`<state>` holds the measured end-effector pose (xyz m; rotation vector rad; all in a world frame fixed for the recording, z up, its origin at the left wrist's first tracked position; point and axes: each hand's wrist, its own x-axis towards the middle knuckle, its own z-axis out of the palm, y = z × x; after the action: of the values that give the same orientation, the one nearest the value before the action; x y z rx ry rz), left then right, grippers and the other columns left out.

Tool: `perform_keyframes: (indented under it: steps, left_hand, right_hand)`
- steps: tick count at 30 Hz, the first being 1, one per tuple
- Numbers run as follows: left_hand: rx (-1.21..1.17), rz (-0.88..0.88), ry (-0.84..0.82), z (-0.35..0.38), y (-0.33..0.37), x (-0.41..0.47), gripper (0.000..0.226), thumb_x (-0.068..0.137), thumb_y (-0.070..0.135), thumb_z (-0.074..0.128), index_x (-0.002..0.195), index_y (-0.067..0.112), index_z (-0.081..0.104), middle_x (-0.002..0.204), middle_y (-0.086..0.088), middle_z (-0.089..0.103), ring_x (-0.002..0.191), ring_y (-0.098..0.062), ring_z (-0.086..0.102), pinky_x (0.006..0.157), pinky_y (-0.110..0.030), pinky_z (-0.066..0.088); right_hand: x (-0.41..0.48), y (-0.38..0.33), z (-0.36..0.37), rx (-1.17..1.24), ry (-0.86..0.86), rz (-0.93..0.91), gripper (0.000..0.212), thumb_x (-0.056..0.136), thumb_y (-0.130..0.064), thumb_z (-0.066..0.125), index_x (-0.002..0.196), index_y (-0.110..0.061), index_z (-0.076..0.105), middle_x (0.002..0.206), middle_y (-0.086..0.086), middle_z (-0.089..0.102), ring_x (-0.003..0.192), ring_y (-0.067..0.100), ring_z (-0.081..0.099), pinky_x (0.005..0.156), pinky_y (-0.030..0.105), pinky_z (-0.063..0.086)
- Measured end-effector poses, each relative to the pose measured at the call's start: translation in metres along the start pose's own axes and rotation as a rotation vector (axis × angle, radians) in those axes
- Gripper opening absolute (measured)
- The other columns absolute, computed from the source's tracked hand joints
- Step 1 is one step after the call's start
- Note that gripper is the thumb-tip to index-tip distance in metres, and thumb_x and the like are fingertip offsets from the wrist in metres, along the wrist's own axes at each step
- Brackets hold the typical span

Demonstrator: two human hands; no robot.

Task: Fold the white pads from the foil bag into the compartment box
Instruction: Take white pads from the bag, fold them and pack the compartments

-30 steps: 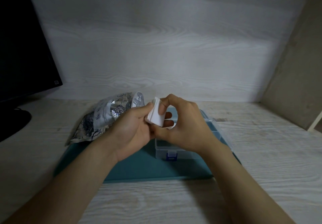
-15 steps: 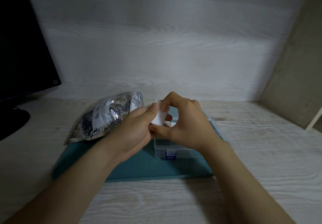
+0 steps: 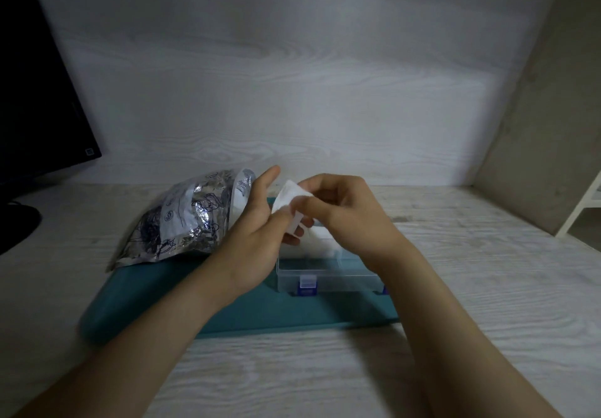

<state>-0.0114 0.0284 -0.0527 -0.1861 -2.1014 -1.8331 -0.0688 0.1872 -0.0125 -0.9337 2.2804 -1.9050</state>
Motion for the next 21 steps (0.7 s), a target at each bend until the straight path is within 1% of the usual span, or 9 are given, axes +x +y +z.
perform_keyframes:
  steps: [2, 4, 6, 8, 10, 13, 16, 18, 21]
  left_hand:
    - [0.202, 0.084, 0.055, 0.001, -0.006, -0.001, 0.054, 0.111, 0.038, 0.046, 0.160, 0.041, 0.024, 0.114, 0.011, 0.071, 0.104, -0.006, 0.069, 0.104, -0.040, 0.054]
    - [0.452, 0.170, 0.076, 0.000, -0.012, -0.003, 0.055, 0.110, 0.036, 0.047, 0.161, 0.033, 0.027, 0.130, 0.014, 0.060, 0.113, 0.001, 0.060, 0.107, -0.031, 0.046]
    - [0.663, 0.283, 0.023, -0.001, -0.019, -0.006, 0.050, 0.108, 0.023, 0.050, 0.157, 0.023, 0.039, 0.140, 0.009, 0.054, 0.123, -0.003, 0.054, 0.112, -0.029, 0.041]
    - [0.776, 0.352, -0.078, -0.001, -0.023, -0.005, 0.041, 0.106, 0.014, 0.052, 0.146, 0.020, 0.056, 0.145, 0.007, 0.055, 0.133, -0.004, 0.049, 0.118, -0.021, 0.033]
    - [0.796, 0.327, -0.158, -0.003, -0.023, -0.005, 0.038, 0.109, 0.014, 0.049, 0.143, 0.023, 0.062, 0.151, 0.010, 0.055, 0.139, 0.000, 0.045, 0.120, -0.014, 0.028]
    - [0.764, 0.274, -0.248, -0.005, -0.023, -0.006, 0.044, 0.110, 0.009, 0.044, 0.146, 0.029, 0.060, 0.158, 0.013, 0.050, 0.146, -0.001, 0.042, 0.125, -0.025, 0.030]
    - [0.771, 0.237, -0.276, -0.005, -0.026, -0.005, 0.052, 0.109, 0.004, 0.041, 0.149, 0.032, 0.056, 0.156, 0.009, 0.053, 0.144, -0.005, 0.045, 0.123, -0.028, 0.034]
    - [0.786, 0.212, -0.273, -0.004, -0.028, -0.005, 0.056, 0.108, 0.003, 0.041, 0.152, 0.034, 0.052, 0.151, 0.005, 0.054, 0.140, -0.008, 0.045, 0.119, -0.026, 0.034]
    - [0.786, 0.191, -0.272, -0.001, -0.026, -0.008, 0.060, 0.106, -0.001, 0.041, 0.155, 0.034, 0.048, 0.132, 0.005, 0.053, 0.127, -0.008, 0.045, 0.110, -0.019, 0.032]
  right_hand:
    - [0.003, -0.001, -0.005, 0.143, 0.134, 0.041, 0.012, 0.096, -0.001, 0.066, 0.105, -0.001, 0.075, 0.100, 0.020, 0.077, 0.094, 0.029, 0.076, 0.088, 0.037, 0.062]
    - [0.004, -0.001, -0.012, 0.212, 0.284, 0.124, 0.012, 0.098, -0.006, 0.062, 0.104, -0.005, 0.073, 0.103, 0.018, 0.077, 0.093, 0.033, 0.078, 0.080, 0.039, 0.065]
    - [0.006, 0.007, -0.018, 0.016, 0.388, 0.219, 0.012, 0.099, -0.015, 0.060, 0.103, -0.014, 0.071, 0.099, 0.013, 0.074, 0.080, 0.033, 0.078, 0.068, 0.038, 0.065]
    - [0.007, 0.018, -0.022, -0.328, 0.423, 0.247, 0.022, 0.094, -0.022, 0.054, 0.109, -0.020, 0.071, 0.101, 0.009, 0.073, 0.084, 0.033, 0.075, 0.076, 0.046, 0.065]
    - [0.006, 0.021, -0.023, -0.557, 0.388, 0.275, 0.033, 0.095, -0.017, 0.051, 0.124, -0.016, 0.066, 0.110, 0.012, 0.070, 0.093, 0.033, 0.069, 0.084, 0.047, 0.061]
    - [0.003, 0.025, -0.025, -0.766, 0.278, 0.349, 0.036, 0.099, -0.014, 0.057, 0.132, -0.007, 0.047, 0.116, 0.018, 0.063, 0.098, 0.036, 0.064, 0.084, 0.046, 0.057]
    - [-0.001, 0.026, -0.025, -0.857, 0.220, 0.386, 0.041, 0.099, -0.016, 0.062, 0.128, 0.000, 0.037, 0.116, 0.025, 0.060, 0.101, 0.042, 0.062, 0.080, 0.045, 0.053]
    - [-0.001, 0.025, -0.026, -0.858, 0.208, 0.380, 0.042, 0.100, -0.016, 0.061, 0.129, 0.001, 0.037, 0.121, 0.026, 0.060, 0.104, 0.044, 0.062, 0.084, 0.047, 0.054]
    - [0.000, 0.023, -0.026, -0.851, 0.112, 0.415, 0.045, 0.100, -0.009, 0.058, 0.137, 0.003, 0.035, 0.132, 0.026, 0.056, 0.117, 0.042, 0.059, 0.090, 0.042, 0.051]
